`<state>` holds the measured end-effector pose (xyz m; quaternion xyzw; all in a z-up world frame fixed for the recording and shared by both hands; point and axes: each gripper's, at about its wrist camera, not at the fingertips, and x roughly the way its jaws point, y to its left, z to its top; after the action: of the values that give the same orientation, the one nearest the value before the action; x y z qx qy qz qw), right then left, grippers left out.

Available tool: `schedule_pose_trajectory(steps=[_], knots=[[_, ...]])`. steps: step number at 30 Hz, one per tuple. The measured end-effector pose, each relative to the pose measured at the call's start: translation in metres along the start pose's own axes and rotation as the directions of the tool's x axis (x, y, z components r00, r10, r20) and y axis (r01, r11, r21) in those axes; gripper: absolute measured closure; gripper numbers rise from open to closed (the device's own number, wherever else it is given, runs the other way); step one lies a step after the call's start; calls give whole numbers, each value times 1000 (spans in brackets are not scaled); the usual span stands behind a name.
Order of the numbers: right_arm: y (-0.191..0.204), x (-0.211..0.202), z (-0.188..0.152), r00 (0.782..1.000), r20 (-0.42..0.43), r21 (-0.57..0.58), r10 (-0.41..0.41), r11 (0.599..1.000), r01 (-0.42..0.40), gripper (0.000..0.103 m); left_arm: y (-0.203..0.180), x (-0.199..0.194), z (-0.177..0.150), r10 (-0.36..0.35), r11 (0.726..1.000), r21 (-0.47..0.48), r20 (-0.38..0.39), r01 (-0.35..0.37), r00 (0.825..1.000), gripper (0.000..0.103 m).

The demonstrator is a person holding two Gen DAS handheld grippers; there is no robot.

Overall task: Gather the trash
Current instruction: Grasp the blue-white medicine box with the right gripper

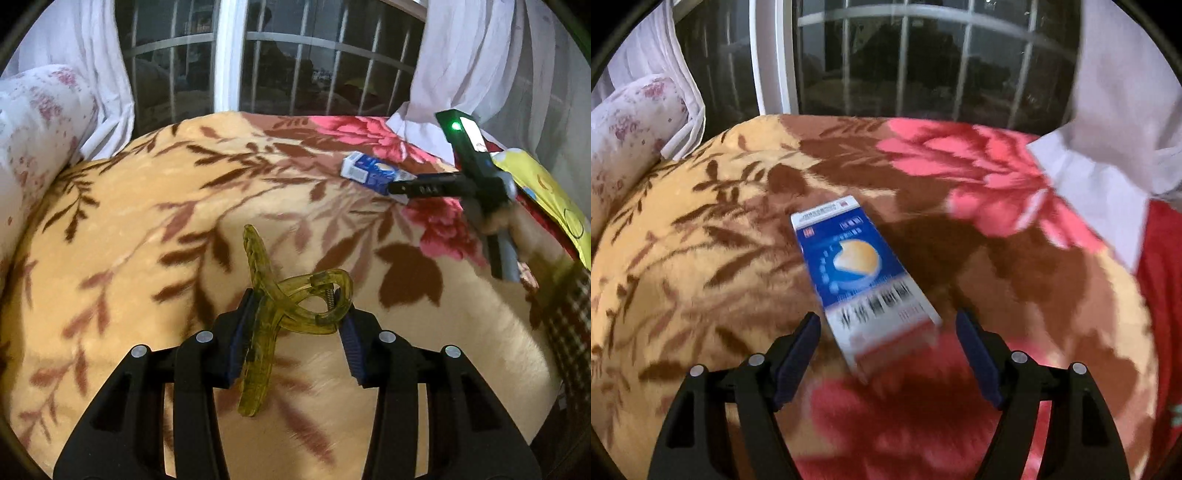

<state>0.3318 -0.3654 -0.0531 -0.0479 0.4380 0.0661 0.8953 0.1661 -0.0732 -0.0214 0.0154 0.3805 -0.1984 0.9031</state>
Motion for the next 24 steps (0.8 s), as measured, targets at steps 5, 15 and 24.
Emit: schedule_pose_trajectory(steps=[5, 15, 24], knots=[[14, 26, 19, 999, -40, -68, -4, 998, 1, 29, 13, -6, -3, 6, 1000, -14, 8, -6, 1000, 60], [34, -11, 0, 1000, -7, -11, -6, 1000, 6, 50, 20, -20, -17, -27, 998, -59, 13, 27, 1000, 60], [95, -123, -47, 994, 72, -95, 76, 993, -69, 49, 13, -72, -45, -39, 998, -50, 39, 41, 998, 60]])
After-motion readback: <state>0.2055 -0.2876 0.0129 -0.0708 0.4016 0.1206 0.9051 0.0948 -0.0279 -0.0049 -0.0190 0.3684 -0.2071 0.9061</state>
